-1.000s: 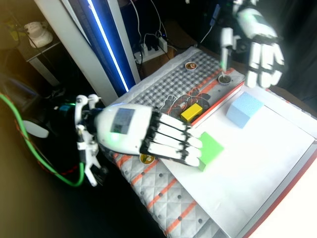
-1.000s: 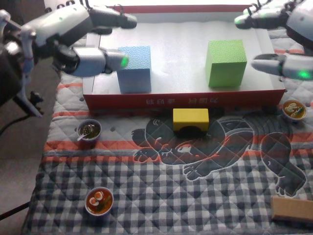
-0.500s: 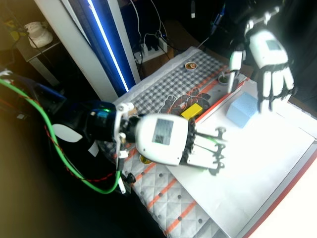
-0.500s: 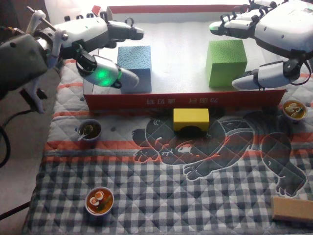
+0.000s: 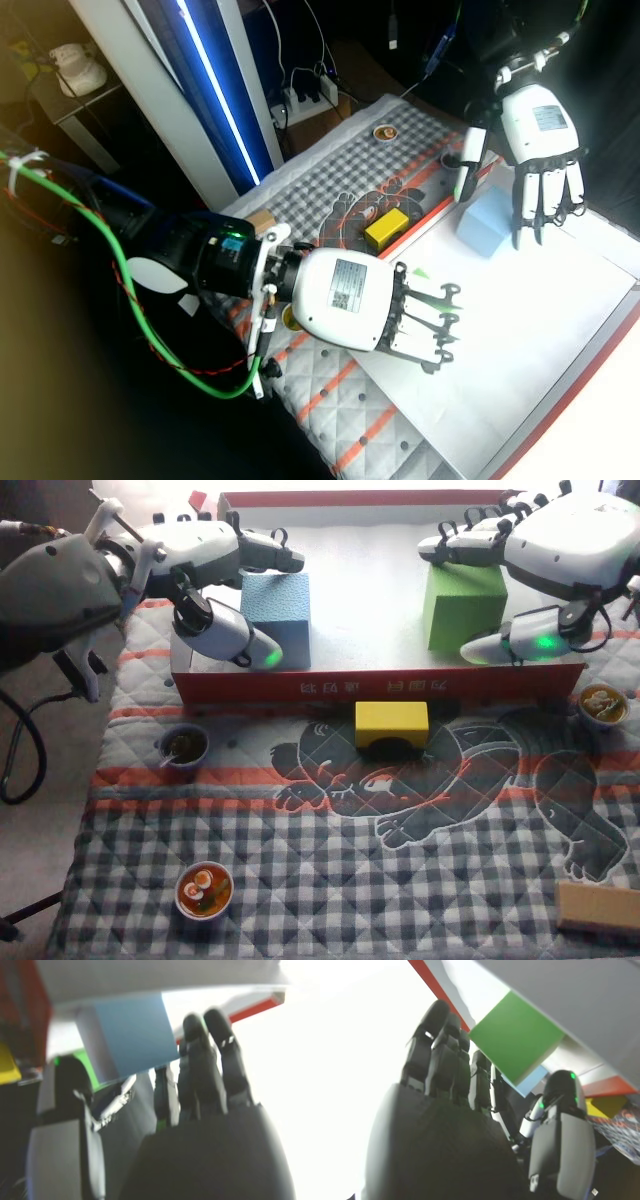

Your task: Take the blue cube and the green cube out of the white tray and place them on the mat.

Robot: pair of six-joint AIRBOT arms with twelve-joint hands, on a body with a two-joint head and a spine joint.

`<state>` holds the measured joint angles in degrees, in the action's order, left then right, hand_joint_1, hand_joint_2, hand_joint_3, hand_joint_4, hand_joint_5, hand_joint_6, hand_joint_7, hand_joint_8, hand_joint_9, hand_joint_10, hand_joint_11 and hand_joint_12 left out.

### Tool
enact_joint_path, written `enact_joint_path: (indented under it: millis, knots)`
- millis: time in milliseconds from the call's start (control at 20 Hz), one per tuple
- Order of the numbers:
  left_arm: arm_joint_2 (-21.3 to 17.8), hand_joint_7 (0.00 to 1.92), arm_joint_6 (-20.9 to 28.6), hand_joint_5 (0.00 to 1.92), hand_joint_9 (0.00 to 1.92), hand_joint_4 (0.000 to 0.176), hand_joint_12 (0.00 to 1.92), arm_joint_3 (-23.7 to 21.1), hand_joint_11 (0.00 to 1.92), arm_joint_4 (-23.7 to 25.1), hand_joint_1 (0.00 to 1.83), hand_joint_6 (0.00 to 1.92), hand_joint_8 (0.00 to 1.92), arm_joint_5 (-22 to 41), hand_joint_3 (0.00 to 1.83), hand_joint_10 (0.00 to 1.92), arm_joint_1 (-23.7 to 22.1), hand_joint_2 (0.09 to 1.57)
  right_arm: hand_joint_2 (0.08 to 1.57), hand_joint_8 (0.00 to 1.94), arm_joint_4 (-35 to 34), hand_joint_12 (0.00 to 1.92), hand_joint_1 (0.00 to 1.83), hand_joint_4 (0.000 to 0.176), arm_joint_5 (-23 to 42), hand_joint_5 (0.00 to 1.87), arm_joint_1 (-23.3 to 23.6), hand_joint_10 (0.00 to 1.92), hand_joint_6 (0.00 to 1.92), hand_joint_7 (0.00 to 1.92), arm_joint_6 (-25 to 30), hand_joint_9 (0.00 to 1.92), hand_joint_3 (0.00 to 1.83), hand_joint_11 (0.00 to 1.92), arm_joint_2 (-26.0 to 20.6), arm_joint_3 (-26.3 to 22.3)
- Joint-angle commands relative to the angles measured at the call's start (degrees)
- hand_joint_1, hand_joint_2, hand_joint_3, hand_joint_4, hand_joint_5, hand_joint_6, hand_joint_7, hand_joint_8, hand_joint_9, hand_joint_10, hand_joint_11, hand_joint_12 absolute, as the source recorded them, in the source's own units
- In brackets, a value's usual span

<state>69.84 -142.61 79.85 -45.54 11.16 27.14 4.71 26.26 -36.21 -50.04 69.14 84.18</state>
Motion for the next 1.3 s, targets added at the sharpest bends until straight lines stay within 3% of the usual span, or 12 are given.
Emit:
enact_joint_path:
  millis: [0,100,150,200,300,450,500,700,750,900,1000,1250]
  knots:
    - [0.1,0.52,0.0,0.41,0.58,0.176,0.78,0.2,0.24,0.1,0.91,0.00,0.01,4.7,0.00,0.02,-0.9,1.09,1.09,0.01,-0.8,1.04,0.65,0.098,5.4,0.32,1.2,0.01,0.01,0.39,-0.2,0.50,0.01,0.19,0.1,0.3]
    - [0.3,0.71,0.0,0.50,0.75,0.142,0.87,0.3,0.30,-0.6,1.05,0.00,0.02,4.6,0.00,0.06,-0.9,1.08,1.10,0.02,-1.0,1.05,0.64,0.095,5.4,0.35,1.2,0.02,0.01,0.42,-0.2,0.54,0.01,0.23,0.2,0.4]
    - [0.3,0.90,0.0,0.58,0.87,0.111,0.99,0.3,0.30,-0.9,1.29,0.00,0.85,4.7,0.00,0.10,-0.9,1.14,1.13,0.01,-1.0,0.96,0.64,0.078,5.4,0.37,1.2,0.01,0.01,0.44,-0.2,0.55,0.00,0.25,0.2,0.4]
    - [0.3,0.90,0.0,0.65,0.82,0.079,1.11,0.2,0.31,-1.4,1.44,0.00,1.04,5.2,0.01,1.09,-0.8,1.12,1.15,0.01,-1.1,0.93,0.67,0.050,5.4,0.40,1.2,0.02,0.00,0.50,-0.2,0.62,0.00,0.32,0.2,0.4]
    - [0.3,0.89,0.3,0.71,0.80,0.043,1.19,-0.1,0.23,-1.8,1.47,0.01,1.07,6.1,0.00,1.36,-0.8,1.13,1.16,0.01,-1.1,0.87,0.80,0.011,5.4,0.50,1.3,0.02,0.00,0.64,-0.2,0.76,0.00,0.48,0.2,0.4]
    - [0.1,0.89,4.0,0.73,0.76,0.029,1.21,-0.5,0.17,0.1,1.47,0.00,1.09,7.4,0.00,1.41,-0.9,1.15,1.14,1.04,-1.1,1.03,1.32,0.000,5.5,0.76,1.7,0.11,0.02,0.92,-0.2,1.12,0.00,0.68,0.2,0.5]
    - [0.1,0.84,5.6,0.73,0.72,0.036,1.23,-0.6,0.18,1.1,1.35,0.00,1.21,7.8,0.00,0.97,-1.1,1.18,1.13,1.04,-1.1,1.04,1.26,0.000,5.5,0.88,1.9,0.16,0.83,0.95,-0.2,1.26,0.01,0.80,0.2,0.5]
    - [-1.0,0.81,15.1,0.75,0.88,0.059,1.16,-1.6,0.18,7.8,1.32,0.00,1.27,10.3,0.00,0.40,-2.3,1.19,1.13,0.89,-1.0,1.20,1.35,0.000,5.9,0.89,3.7,1.23,1.00,0.97,-0.2,0.97,0.00,0.76,0.2,0.9]
    - [-1.5,0.80,17.2,0.76,0.91,0.000,1.21,-2.2,0.18,9.4,1.23,1.01,1.28,11.1,0.00,0.41,-2.4,1.21,1.14,0.95,-0.8,1.14,1.36,0.000,6.3,0.86,4.2,1.28,1.10,0.92,-0.2,0.93,0.00,0.73,0.2,0.8]
    - [-3.5,0.74,19.6,0.69,0.89,0.000,1.29,-5.1,0.19,13.0,1.19,1.38,1.37,14.0,0.00,0.50,-2.6,1.25,1.13,0.98,0.2,1.25,1.36,0.000,8.5,0.86,5.2,1.29,1.01,0.96,-0.2,0.92,0.00,0.67,-0.9,-0.9]
    - [-5.5,0.89,25.3,0.69,0.91,0.036,1.26,-7.6,0.25,18.3,1.33,0.18,1.15,16.1,0.00,0.52,-2.4,1.15,1.13,0.92,0.5,1.32,1.36,0.000,11.7,0.87,5.3,1.28,1.00,0.98,-0.2,0.95,0.00,0.74,-2.7,-3.3]
    - [-14.7,0.88,36.3,0.78,0.75,0.050,1.46,-18.9,0.21,32.9,1.33,0.00,1.18,23.5,0.00,1.10,1.2,1.16,1.14,1.23,4.1,1.44,1.25,0.000,23.0,0.93,2.2,0.94,0.83,0.97,-0.2,0.97,0.00,0.78,-11.7,-14.3]
